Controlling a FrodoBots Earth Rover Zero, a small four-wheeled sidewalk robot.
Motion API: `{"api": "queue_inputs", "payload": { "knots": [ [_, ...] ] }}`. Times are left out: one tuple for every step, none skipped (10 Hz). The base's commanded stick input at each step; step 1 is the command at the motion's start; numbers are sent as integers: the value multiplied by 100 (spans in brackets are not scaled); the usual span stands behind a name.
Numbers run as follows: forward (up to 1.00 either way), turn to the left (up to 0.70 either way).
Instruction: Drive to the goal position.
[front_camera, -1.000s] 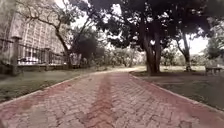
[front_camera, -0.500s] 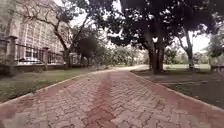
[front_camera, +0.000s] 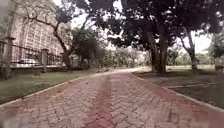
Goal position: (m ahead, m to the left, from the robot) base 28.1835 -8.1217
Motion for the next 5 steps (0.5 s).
{"api": "queue_inputs", "payload": {
  "knots": [
    [70, 0],
    [70, 0],
    [70, 0],
    [70, 0],
    [70, 0]
  ]
}}
